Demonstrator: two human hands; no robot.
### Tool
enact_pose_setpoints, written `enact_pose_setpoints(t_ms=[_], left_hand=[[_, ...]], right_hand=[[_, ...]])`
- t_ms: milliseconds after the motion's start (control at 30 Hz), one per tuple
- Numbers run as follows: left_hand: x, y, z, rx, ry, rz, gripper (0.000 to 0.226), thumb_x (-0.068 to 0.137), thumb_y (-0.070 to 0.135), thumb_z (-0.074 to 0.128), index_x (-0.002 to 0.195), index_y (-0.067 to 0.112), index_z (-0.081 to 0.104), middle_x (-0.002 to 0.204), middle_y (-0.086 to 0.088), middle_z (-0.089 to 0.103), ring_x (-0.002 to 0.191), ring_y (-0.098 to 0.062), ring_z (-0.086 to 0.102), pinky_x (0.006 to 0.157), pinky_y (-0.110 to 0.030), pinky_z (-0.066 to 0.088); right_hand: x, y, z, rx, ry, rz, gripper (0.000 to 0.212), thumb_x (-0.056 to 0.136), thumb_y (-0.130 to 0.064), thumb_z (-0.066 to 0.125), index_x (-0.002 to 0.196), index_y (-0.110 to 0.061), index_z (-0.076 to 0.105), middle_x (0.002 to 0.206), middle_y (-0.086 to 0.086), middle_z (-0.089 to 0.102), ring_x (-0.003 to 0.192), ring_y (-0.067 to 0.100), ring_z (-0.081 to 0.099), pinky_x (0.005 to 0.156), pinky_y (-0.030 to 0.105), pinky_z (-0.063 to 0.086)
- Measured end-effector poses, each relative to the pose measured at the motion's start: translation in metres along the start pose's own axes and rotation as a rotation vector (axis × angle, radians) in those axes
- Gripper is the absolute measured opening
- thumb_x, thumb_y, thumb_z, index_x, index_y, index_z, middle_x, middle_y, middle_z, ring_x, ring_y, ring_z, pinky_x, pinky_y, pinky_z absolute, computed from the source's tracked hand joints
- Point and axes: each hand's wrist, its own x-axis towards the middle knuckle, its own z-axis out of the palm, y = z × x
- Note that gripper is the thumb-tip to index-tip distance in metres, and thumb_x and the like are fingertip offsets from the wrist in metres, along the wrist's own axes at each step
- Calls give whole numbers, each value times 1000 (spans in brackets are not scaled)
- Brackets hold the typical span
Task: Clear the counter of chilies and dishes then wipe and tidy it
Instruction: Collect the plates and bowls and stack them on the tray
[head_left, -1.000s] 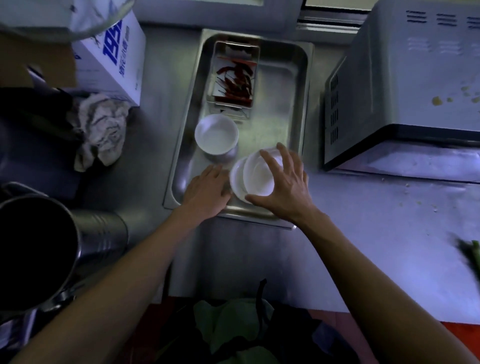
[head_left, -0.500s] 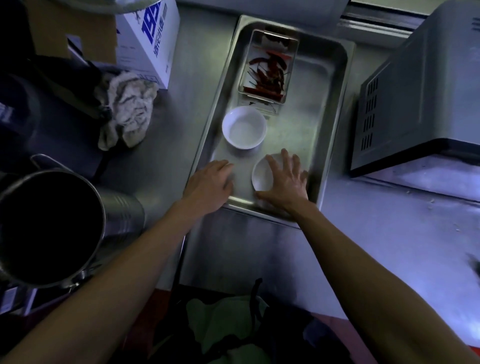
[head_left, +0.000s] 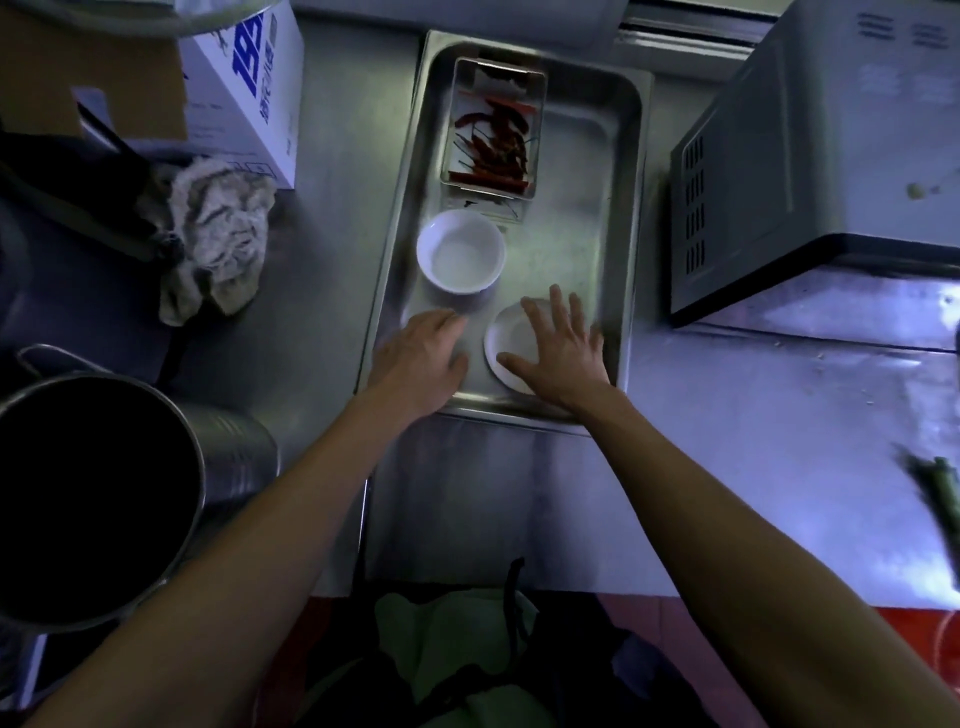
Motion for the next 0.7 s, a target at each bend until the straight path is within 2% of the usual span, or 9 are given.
enact_pose_setpoints(t_ms=[200,367,500,700], left_hand=[[10,37,-1,21,-79,123,56,95,34,56,146,17,40,145,-9,46,130,-32,45,96,-51,46],[19,66,-6,135,-99,259,57,96,37,55,146,16,40,149,-6,45,134,-30,43,100,-46,46],[29,97,-3,172,-119,332,53,96,35,52,145,19,41,151,-3,45,136,-26,41,102,-46,44],[31,194,34,128,-161,439,59,97,39,52,151,20,38,154,-1,41,141,-21,36,111,-41,36]], right_hand=[[-45,14,-31,-20,137,71,78,93,-69,41,157,-33,15,168,3,2,154,26,-4,121,54,10],[-88,39,-55,56,227,149,67,95,-55,50,153,-31,27,167,4,12,153,26,7,119,52,22],[-119,69,-63,108,262,226,68,97,-53,51,156,-28,26,167,5,13,153,25,11,119,48,23],[-184,139,-59,177,355,326,66,98,-52,50,155,-26,29,165,6,20,151,27,19,117,48,26]])
